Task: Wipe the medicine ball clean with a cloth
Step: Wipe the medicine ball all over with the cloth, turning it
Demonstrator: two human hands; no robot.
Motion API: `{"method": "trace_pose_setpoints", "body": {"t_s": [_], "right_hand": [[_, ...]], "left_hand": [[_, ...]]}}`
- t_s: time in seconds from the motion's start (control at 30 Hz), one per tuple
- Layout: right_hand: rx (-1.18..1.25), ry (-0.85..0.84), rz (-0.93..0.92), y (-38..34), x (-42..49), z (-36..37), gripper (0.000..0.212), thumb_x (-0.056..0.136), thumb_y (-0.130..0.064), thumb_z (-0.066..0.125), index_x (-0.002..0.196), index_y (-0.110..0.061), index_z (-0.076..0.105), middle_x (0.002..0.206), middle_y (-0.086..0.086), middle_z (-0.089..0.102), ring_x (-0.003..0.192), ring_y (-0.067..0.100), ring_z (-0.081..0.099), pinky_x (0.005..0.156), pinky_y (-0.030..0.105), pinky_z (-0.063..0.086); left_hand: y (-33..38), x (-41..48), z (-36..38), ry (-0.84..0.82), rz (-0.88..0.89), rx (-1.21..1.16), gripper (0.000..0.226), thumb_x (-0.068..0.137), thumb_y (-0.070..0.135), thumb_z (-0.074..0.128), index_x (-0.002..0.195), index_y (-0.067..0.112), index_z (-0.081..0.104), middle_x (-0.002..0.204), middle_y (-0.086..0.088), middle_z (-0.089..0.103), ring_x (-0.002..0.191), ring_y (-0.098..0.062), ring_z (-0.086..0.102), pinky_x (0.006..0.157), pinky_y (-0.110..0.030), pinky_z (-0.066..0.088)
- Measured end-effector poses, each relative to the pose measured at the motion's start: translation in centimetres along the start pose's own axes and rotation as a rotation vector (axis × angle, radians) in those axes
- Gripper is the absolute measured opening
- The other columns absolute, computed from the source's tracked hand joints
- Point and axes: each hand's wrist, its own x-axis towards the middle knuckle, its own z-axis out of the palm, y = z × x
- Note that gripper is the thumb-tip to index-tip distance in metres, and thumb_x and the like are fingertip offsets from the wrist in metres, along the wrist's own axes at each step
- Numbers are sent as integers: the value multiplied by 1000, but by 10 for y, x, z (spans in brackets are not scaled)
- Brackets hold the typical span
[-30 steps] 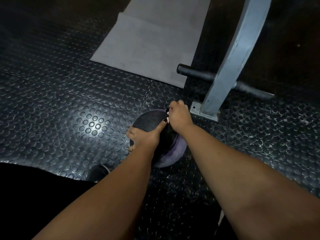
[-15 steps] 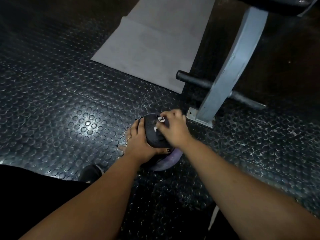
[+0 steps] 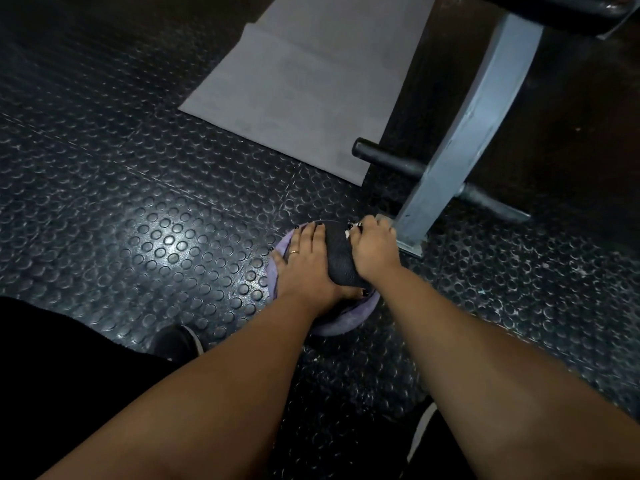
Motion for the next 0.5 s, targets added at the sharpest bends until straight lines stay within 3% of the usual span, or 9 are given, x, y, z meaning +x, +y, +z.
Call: {"method": "trace_pose_setpoints", "body": {"t_s": [0.13, 0.27, 0.4, 0.5], "right_hand": [[118, 134, -234, 5, -51, 2, 23, 97, -23, 46, 112, -7, 53, 116, 12, 44, 106, 27, 42, 91, 38, 39], [174, 108, -407, 16, -78, 1, 31, 94, -26, 37, 115, -11, 54, 115, 4, 44, 100, 18, 40, 89, 34, 41], [72, 101, -397, 11, -54, 0, 34, 93, -30, 32, 116, -19, 54, 118, 0, 47, 103, 22, 42, 89, 38, 39], [37, 121, -341, -6, -26, 3, 30, 96, -22, 41, 122, -18, 57, 120, 3, 50, 107, 25, 42, 90, 37, 38]], "left_hand": [[-3, 6, -4, -6, -19, -16, 125, 69, 70, 71, 159, 20, 0, 166, 4, -1, 154, -18, -4, 119, -65, 4], [-2, 8, -3, 27, 6, -1, 115, 75, 60, 70, 158, 20, 2, 166, 2, 2, 153, -20, -3, 119, -64, 3], [-3, 5, 0, 41, -18, -20, 120, 71, 65, 70, 158, 19, 2, 166, 2, 3, 154, -19, -3, 120, -65, 3], [-3, 5, -1, 43, -66, -57, 130, 64, 73, 72, 158, 18, 2, 166, 2, 2, 154, -18, -4, 119, -66, 2]]}}
